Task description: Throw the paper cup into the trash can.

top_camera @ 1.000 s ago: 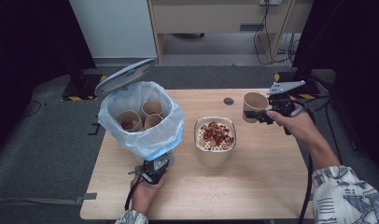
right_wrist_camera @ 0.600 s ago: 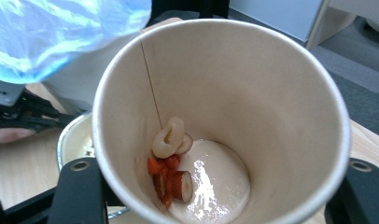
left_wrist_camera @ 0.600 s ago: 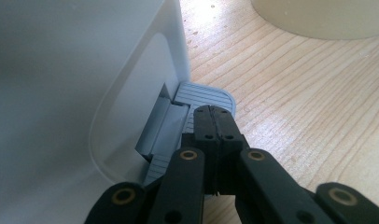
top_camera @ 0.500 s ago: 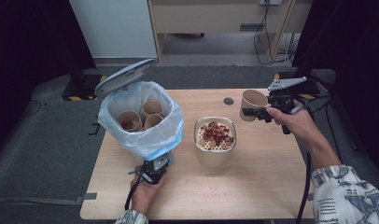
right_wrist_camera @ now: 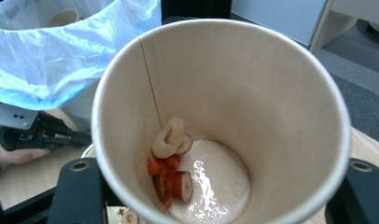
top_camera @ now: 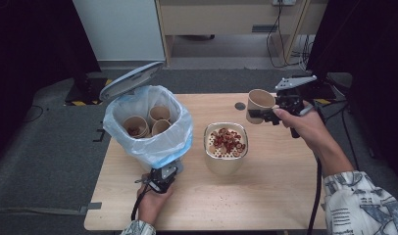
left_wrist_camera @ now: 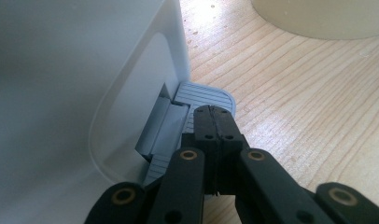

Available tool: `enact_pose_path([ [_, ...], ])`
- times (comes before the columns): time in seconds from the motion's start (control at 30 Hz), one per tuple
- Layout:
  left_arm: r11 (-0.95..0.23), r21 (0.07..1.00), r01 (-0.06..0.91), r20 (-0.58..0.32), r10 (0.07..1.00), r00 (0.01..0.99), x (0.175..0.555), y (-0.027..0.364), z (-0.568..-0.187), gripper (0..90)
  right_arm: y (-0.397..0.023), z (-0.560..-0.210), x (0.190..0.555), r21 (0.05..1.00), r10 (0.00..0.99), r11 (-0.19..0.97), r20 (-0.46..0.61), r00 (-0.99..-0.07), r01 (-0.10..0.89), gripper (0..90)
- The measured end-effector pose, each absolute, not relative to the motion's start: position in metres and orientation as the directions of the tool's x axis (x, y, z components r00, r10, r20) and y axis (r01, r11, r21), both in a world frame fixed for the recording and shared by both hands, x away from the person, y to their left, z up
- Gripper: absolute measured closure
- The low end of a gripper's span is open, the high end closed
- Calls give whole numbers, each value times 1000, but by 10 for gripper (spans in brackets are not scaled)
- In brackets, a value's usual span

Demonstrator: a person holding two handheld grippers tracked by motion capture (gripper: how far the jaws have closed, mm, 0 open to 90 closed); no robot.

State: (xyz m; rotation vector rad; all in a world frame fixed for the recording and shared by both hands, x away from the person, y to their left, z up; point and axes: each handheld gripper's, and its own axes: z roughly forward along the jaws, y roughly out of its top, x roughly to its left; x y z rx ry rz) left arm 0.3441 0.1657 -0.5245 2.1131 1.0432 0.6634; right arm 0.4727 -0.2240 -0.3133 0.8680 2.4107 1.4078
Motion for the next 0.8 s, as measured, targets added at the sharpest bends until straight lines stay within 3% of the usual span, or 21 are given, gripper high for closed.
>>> enact_pose_path([
  [0.8,-450,755,477,140,822,552,344,166,-524,893,-170,-292,475,855,572,375,92,-815,359,328],
])
